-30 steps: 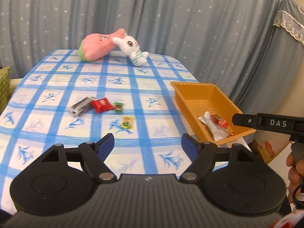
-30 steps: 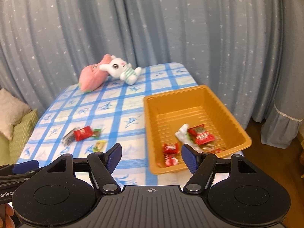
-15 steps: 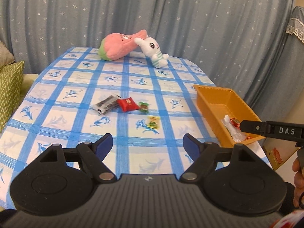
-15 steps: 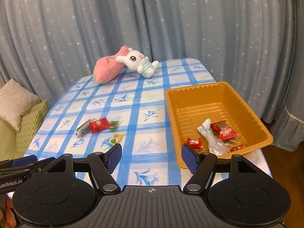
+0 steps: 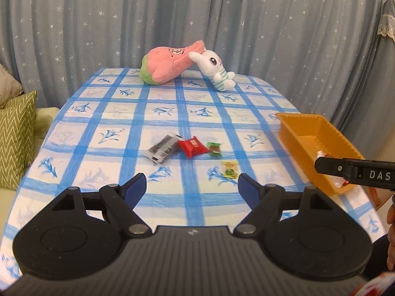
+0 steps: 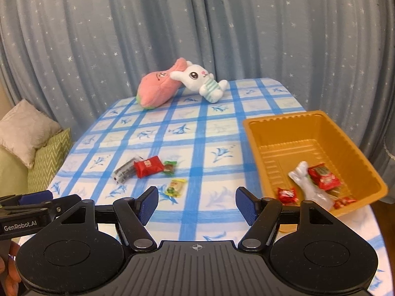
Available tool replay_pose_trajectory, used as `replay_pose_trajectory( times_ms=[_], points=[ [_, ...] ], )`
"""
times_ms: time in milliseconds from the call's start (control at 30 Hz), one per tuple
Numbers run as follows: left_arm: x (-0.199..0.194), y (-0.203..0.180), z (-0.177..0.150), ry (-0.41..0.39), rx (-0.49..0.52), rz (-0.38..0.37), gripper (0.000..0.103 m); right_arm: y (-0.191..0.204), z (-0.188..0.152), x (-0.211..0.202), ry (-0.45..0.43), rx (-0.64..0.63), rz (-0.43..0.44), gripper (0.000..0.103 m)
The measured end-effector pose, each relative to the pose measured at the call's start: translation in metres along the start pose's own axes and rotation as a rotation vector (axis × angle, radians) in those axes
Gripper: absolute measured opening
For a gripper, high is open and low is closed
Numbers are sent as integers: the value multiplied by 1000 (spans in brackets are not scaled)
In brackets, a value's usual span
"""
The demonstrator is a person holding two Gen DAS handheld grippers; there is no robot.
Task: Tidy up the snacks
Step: 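Move both open grippers back over the remaining snacks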
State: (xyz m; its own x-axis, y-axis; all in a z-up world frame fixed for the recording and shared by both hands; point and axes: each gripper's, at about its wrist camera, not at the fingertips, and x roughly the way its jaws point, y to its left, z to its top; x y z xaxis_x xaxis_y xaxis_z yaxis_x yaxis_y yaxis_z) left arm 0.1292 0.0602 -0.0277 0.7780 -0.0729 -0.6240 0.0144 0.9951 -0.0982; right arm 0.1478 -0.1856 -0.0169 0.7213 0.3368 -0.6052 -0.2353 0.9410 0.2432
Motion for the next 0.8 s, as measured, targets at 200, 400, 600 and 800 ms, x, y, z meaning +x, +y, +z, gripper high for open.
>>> replay_pose_trajectory(
  times_ms=[200,400,600,800],
  points=[
    [33,22,5,2,34,-6,79,13,-4,38,6,-5,19,69],
    [74,43,9,10,83,-7,79,22,-10,87,19,-20,23,69],
    [111,61,10,26,101,7,79,24,-21,138,68,-8,14,58],
    [138,71,12,53,84,-14,79,26,-21,173,101,-13,11,47]
  ],
)
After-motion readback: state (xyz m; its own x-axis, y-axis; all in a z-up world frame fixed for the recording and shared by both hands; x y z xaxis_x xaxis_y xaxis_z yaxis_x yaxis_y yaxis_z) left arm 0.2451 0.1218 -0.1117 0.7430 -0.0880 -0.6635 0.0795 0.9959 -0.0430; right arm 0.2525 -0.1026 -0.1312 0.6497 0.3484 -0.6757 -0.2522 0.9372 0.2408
